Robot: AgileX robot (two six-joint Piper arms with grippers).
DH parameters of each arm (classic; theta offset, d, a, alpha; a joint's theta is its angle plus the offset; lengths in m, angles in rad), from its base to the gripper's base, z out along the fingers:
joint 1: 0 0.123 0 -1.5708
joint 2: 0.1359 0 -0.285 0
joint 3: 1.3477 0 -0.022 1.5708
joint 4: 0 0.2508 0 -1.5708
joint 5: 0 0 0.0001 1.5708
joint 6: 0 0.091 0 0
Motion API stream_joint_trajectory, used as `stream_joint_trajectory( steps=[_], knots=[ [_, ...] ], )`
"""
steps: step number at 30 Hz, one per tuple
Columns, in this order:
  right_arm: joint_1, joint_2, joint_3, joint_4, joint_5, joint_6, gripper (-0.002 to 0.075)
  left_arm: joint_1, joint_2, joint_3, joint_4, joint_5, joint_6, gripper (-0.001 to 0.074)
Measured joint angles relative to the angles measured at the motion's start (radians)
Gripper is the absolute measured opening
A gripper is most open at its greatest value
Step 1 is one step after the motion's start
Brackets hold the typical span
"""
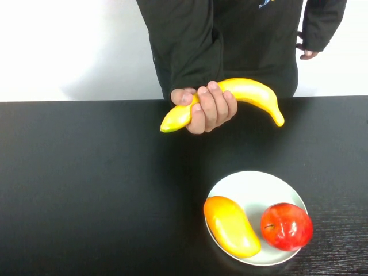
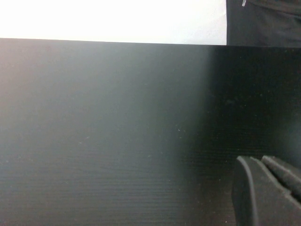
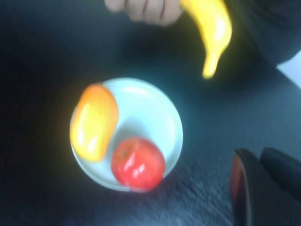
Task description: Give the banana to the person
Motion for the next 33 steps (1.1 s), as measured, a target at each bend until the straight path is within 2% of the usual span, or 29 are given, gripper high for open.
stream_joint_trajectory(
  steps=[2,4,5,6,10,15,19,25,33],
  knots=[
    [-0.042,-0.074,0.115,0.016,-0.14,0.005,-0.0007,0.0,0.0,0.0,0.0,0.0,0.0,-0.0004],
    [-0.125,-0.164,0.271,0.057,-0.304,-0.008,-0.0007,0.0,0.0,0.0,0.0,0.0,0.0,-0.0004],
    [-0.165,-0.211,0.337,0.081,-0.131,-0.005,-0.0007,0.0,0.0,0.0,0.0,0.0,0.0,-0.0004],
    [-0.216,-0.259,0.423,0.114,-0.449,-0.041,-0.0007,0.0,0.0,0.0,0.0,0.0,0.0,-0.0004],
    [-0.408,-0.43,0.748,0.195,-0.747,-0.069,-0.0007,0.0,0.0,0.0,0.0,0.0,0.0,-0.0004],
    [-0.594,-0.635,1.043,0.21,-1.057,-0.069,-0.0007,0.0,0.0,0.0,0.0,0.0,0.0,-0.0004],
    [-0.684,-0.777,1.193,0.224,-1.095,-0.063,-0.0007,0.0,0.0,0.0,0.0,0.0,0.0,-0.0004],
    [-0.763,-0.962,1.293,0.286,-1.087,-0.063,-0.0007,0.0,0.0,0.0,0.0,0.0,0.0,-0.0004],
    [-0.772,-0.969,1.291,0.289,-1.075,-0.067,-0.0007,0.0,0.0,0.0,0.0,0.0,0.0,-0.0004]
  ],
)
